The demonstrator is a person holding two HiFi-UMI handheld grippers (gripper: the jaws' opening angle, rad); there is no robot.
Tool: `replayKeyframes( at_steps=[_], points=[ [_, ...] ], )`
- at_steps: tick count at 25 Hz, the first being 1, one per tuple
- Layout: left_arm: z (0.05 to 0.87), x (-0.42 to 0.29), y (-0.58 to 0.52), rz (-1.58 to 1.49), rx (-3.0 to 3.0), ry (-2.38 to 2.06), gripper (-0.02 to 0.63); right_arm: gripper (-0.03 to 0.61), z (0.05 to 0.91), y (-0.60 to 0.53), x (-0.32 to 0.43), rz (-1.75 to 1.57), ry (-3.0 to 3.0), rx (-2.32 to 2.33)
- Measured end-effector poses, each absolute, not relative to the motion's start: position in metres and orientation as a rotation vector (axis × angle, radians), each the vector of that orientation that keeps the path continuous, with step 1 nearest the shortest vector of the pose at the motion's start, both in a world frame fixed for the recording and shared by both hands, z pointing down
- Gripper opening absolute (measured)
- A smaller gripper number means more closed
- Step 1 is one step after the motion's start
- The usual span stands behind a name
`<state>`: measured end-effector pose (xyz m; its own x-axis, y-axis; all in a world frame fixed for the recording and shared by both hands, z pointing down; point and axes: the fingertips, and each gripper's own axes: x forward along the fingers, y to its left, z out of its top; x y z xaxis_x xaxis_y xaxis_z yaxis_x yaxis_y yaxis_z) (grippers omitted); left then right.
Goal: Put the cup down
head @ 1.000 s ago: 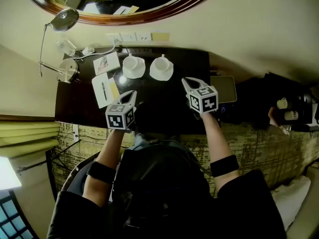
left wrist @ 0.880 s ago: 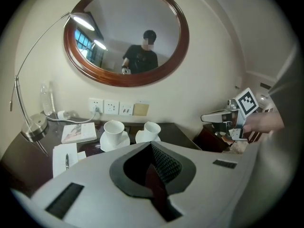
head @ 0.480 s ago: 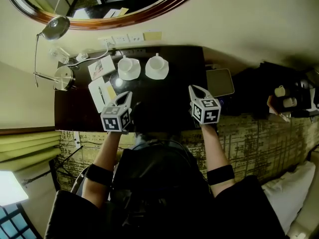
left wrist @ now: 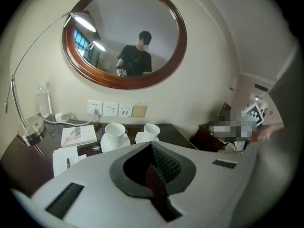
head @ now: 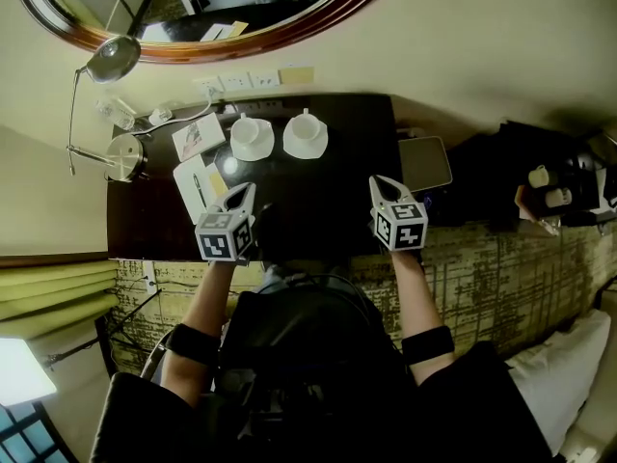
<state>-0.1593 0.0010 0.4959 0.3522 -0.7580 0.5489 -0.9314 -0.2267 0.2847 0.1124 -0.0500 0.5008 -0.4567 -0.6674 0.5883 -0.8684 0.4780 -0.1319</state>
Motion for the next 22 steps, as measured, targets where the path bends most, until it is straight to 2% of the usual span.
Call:
replayKeyframes(
  at_steps=[22],
  points=[
    [0.508,-0.176,0.006,0.371,2.001,-1.507,0.000,0.000,0.512,-0.049,0.091,0.558,-2.274,1.163]
  ],
)
